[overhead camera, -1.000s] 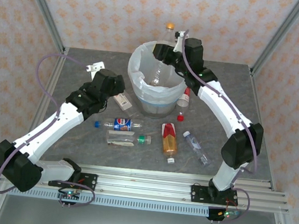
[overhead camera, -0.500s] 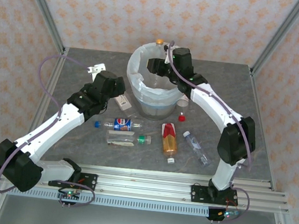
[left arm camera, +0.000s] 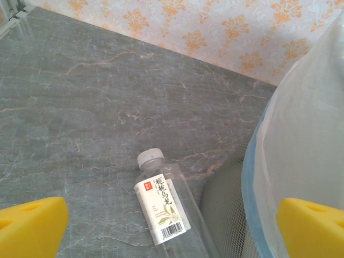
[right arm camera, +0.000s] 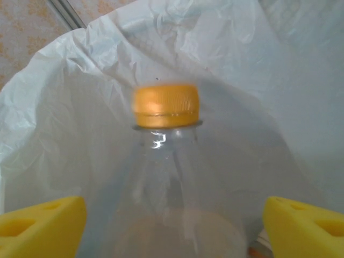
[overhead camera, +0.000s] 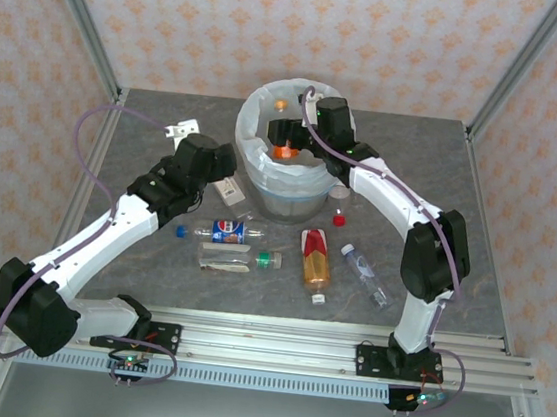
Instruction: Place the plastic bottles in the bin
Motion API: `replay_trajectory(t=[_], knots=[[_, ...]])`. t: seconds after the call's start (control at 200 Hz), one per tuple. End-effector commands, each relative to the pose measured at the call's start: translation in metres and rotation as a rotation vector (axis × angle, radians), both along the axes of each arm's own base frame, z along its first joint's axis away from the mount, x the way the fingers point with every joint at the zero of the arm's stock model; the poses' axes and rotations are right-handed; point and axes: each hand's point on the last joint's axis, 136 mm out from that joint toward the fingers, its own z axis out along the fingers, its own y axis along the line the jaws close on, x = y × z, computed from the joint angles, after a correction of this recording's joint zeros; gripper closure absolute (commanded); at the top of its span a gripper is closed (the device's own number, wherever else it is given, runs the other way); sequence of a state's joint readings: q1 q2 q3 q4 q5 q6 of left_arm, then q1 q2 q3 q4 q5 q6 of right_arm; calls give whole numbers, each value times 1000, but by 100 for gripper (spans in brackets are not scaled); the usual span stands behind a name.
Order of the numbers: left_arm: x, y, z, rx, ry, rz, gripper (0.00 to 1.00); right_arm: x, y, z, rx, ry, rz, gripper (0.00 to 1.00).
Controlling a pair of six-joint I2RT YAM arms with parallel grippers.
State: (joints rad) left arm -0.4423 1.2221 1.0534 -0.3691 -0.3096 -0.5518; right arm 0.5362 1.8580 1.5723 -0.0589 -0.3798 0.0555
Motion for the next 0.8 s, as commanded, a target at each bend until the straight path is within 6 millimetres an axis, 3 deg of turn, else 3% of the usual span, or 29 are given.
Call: replay_trajectory(t=[0.0,0.33,0.475,0.52,0.796], knots=[[4,-1,-1,-20,-9,-6,0,6,-1,-7,-51,-25,-12,10],[4,5,-14,-52,54,22,0,0,-4,17,-38,-62,-6,8],[4,9,-21,-64,73,48,0,-8,-9,31,-29,-79,-7,5],[3,10,-23,-65,80,54,0,-11,-12,34,-31,-83,-8,0],[-10,11,-40,-24,172,25,0,-33,-26,61,-32,-136,-6,1]])
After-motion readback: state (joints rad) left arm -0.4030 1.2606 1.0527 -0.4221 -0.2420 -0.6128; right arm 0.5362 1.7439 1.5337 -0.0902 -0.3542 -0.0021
